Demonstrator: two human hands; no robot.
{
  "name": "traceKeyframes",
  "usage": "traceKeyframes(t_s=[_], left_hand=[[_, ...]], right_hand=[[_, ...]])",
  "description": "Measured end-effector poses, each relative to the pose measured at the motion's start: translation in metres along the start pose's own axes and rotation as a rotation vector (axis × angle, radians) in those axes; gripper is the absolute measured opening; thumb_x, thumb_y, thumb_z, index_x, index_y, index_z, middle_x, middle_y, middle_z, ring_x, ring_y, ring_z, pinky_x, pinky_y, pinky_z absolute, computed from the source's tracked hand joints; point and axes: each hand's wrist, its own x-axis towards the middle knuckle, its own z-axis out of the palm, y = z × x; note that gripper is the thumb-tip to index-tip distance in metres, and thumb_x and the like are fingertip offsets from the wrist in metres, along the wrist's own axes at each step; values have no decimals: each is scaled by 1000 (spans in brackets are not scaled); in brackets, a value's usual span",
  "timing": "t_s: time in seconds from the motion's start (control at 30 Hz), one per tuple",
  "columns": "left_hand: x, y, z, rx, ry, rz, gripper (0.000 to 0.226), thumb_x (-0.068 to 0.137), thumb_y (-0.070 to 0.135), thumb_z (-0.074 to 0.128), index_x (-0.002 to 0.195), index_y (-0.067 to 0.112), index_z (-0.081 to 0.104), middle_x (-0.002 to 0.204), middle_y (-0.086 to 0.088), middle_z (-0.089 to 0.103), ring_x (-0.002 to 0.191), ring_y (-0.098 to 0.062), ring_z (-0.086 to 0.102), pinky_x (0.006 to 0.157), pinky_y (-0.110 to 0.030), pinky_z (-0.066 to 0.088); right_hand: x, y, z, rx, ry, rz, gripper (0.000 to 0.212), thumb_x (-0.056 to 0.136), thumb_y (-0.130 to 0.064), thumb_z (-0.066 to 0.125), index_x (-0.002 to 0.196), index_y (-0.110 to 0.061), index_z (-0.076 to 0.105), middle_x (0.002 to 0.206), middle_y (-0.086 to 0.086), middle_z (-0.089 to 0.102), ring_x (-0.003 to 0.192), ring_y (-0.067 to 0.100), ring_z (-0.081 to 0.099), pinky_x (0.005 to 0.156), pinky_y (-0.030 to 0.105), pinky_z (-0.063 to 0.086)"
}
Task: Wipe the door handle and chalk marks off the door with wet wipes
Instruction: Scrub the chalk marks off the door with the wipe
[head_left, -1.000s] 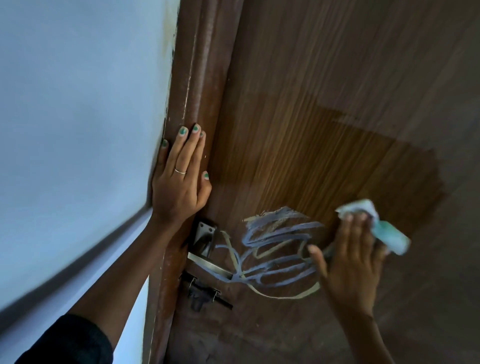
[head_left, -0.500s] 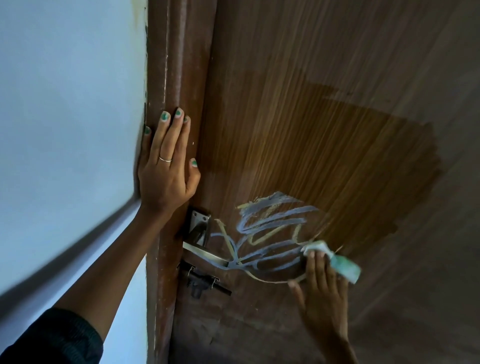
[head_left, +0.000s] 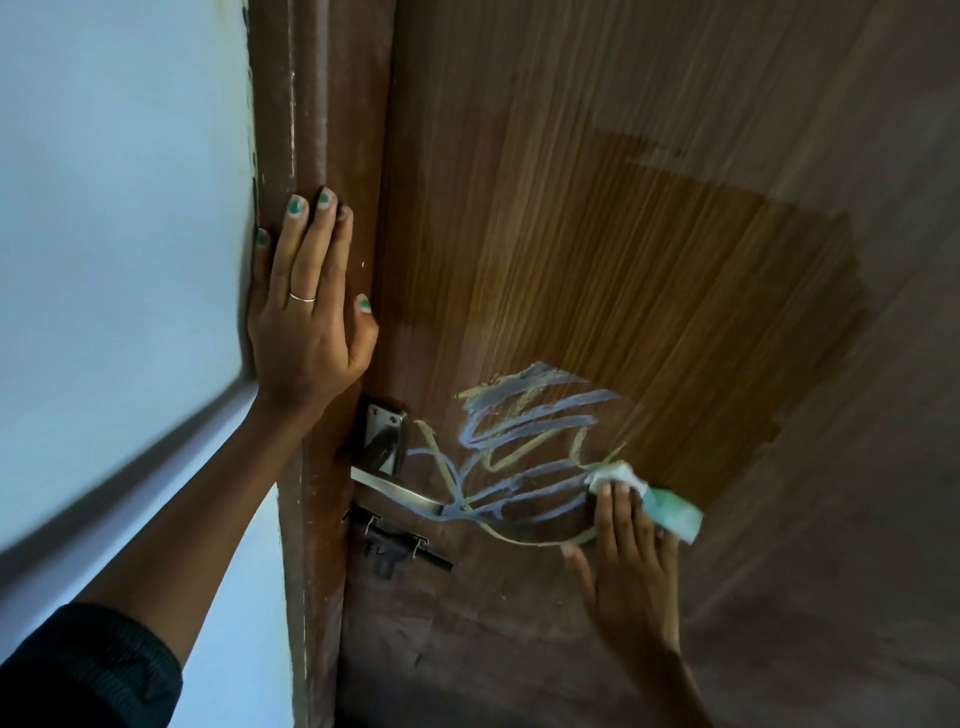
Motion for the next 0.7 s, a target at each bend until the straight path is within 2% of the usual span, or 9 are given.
traceKeyframes(t_s=[0.1, 0.17, 0.23, 0.33, 0.4, 0.47, 0.57, 0.63, 0.7], left_hand=[[-1, -2, 1, 12, 9, -4, 57, 90, 21, 41, 144, 7, 34, 148, -15, 38, 141, -26, 23, 115, -44, 26], [-1, -1, 1, 17, 13, -4, 57, 90, 20, 41, 144, 6, 34, 149, -15, 38, 141, -26, 23, 116, -43, 25], [0, -1, 0, 16, 14, -2, 57, 90, 20, 41, 144, 6, 35, 149, -15, 37, 141, -26, 24, 116, -43, 25], [0, 0, 0, 23, 18, 6, 56, 90, 21, 40, 144, 5, 35, 148, -15, 39, 141, -27, 25, 116, -41, 23], [0, 0, 0, 27, 22, 10, 55, 91, 22, 39, 143, 6, 35, 147, -15, 39, 140, -27, 25, 117, -39, 21], [0, -1, 0, 31, 27, 6, 55, 91, 21, 39, 143, 5, 36, 147, -15, 40, 140, -27, 26, 117, -39, 20], [0, 0, 1, 26, 21, 0, 55, 91, 22, 39, 143, 6, 36, 147, -15, 40, 140, -27, 26, 116, -40, 23], [0, 0, 1, 27, 18, -2, 55, 91, 23, 39, 143, 6, 36, 147, -15, 40, 140, -27, 26, 115, -42, 25], [0, 0, 0, 28, 15, 2, 55, 91, 22, 39, 143, 6, 35, 147, -15, 39, 140, -27, 25, 115, -43, 25]], right_hand=[[47, -11, -33, -25, 184, 48, 72, 95, -54, 25, 145, -2, 25, 150, 13, 25, 144, 22, 12, 112, 42, 11], [61, -16, -39, -50, 199, 88, 75, 94, -53, 26, 147, -1, 18, 152, 13, 15, 146, 21, -1, 116, 40, 0], [49, -20, -24, -22, 110, 83, 76, 94, -57, 24, 146, -2, 20, 150, 12, 17, 144, 23, 9, 112, 43, 10], [9, -21, 6, 13, -82, -11, 74, 94, -61, 24, 142, -6, 33, 146, 7, 27, 130, 25, 41, 98, 38, 29], [4, -20, 8, 20, -84, -70, 71, 93, -61, 26, 140, -9, 37, 145, 4, 30, 122, 23, 52, 92, 34, 34], [24, -21, -5, 3, 54, -80, 71, 94, -60, 23, 141, -9, 36, 145, 4, 28, 126, 24, 46, 96, 38, 30], [70, -25, -43, -39, 235, 28, 75, 95, -58, 20, 147, -5, 22, 152, 8, 14, 144, 22, 14, 113, 43, 10], [82, -27, -51, -48, 243, 82, 77, 94, -57, 21, 149, -4, 13, 155, 10, 6, 146, 20, 1, 116, 42, -1], [66, -32, -36, -17, 139, 60, 78, 93, -59, 23, 148, -5, 13, 153, 10, 10, 145, 23, 10, 114, 43, 8]])
